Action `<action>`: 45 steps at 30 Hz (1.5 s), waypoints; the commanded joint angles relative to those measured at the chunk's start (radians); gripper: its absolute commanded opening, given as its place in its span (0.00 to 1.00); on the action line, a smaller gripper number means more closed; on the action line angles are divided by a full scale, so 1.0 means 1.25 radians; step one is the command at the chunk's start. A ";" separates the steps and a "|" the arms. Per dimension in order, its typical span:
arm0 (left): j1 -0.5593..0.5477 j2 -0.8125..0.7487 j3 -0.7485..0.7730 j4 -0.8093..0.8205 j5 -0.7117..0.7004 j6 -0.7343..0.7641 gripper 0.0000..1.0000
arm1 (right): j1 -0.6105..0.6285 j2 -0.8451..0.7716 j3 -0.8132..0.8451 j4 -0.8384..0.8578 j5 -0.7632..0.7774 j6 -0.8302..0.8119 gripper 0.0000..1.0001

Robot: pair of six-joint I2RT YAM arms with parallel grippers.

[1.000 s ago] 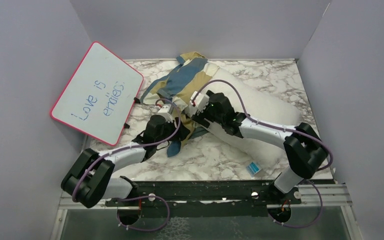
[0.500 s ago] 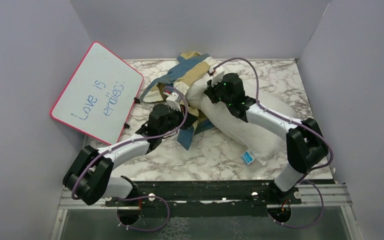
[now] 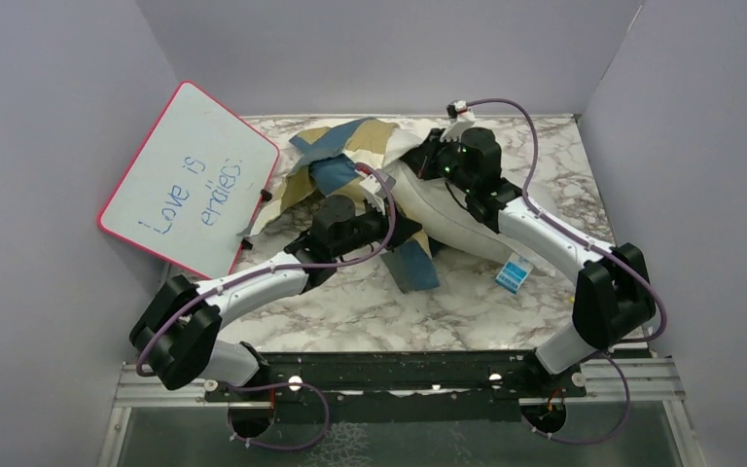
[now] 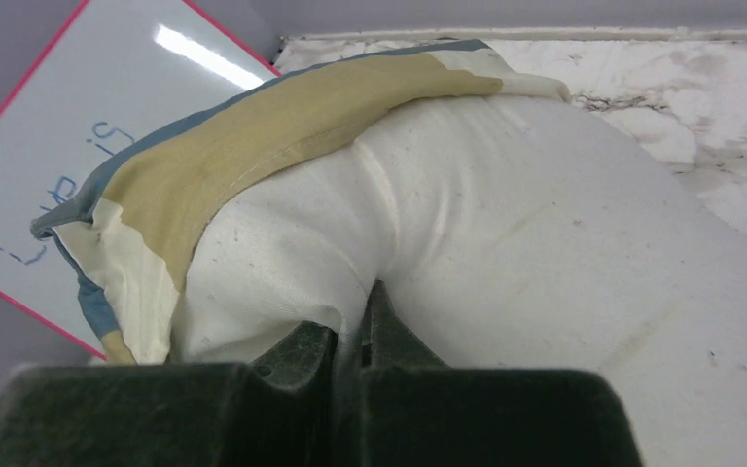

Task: Put the pillow into the pillowcase
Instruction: Stuff the pillow into the pillowcase.

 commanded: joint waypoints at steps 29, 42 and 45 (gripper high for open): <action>0.093 0.162 0.416 -0.262 -0.057 0.003 0.09 | -0.089 0.075 0.328 -0.438 -0.135 -0.058 0.58; 0.112 0.132 0.423 -0.194 -0.044 0.089 0.59 | -0.238 0.033 0.333 -0.527 -0.009 -0.141 0.77; 0.079 0.116 0.424 -0.219 -0.079 0.138 0.61 | -0.248 0.044 0.339 -0.531 0.011 -0.139 0.77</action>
